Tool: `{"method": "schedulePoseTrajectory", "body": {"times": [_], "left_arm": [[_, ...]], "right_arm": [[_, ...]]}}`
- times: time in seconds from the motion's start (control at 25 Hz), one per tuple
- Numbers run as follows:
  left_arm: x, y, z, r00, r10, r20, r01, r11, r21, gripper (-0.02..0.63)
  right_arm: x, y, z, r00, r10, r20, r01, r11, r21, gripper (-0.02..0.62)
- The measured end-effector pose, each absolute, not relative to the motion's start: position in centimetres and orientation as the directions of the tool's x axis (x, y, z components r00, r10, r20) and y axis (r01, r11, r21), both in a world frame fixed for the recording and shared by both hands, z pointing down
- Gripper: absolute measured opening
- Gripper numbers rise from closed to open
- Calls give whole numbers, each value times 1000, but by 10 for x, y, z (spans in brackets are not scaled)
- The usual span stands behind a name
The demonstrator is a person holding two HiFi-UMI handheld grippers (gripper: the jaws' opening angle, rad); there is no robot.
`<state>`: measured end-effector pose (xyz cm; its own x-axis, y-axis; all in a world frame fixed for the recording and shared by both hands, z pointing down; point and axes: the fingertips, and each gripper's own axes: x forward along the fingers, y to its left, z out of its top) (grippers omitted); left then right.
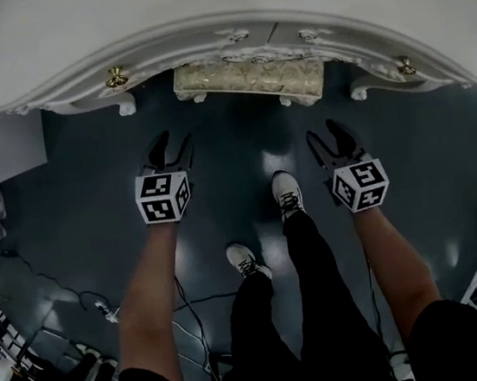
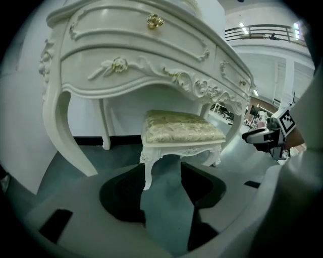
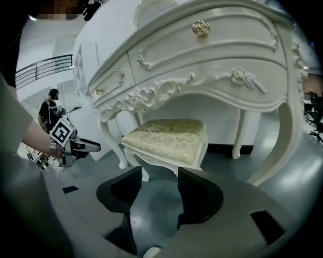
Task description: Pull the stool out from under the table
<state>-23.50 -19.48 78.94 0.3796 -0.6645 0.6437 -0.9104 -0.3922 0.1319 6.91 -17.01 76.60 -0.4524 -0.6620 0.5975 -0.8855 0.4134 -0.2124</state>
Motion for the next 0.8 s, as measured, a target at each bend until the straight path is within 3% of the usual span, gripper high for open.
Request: {"method": "schedulePoseTrajectory", "body": {"times": [0.16, 0.32, 0.48, 0.8], "left_arm": [[-240, -222, 834, 359, -662, 658, -921, -366, 134, 253], [-230, -244, 868, 358, -642, 679, -892, -450, 45, 278], [-229, -267, 896, 346, -633, 692, -871, -491, -13, 287], [-221, -310, 926, 377, -633, 676, -869, -495, 20, 288]], "right_arm": [[89, -193, 825, -399, -653, 644, -909, 374, -183, 250], [100, -212, 863, -373, -645, 667, -915, 373, -151, 275], [105, -231, 889, -353, -646, 677, -918, 378, -117, 284], [92, -248, 918, -368, -638, 677, -900, 428, -86, 290]]}}
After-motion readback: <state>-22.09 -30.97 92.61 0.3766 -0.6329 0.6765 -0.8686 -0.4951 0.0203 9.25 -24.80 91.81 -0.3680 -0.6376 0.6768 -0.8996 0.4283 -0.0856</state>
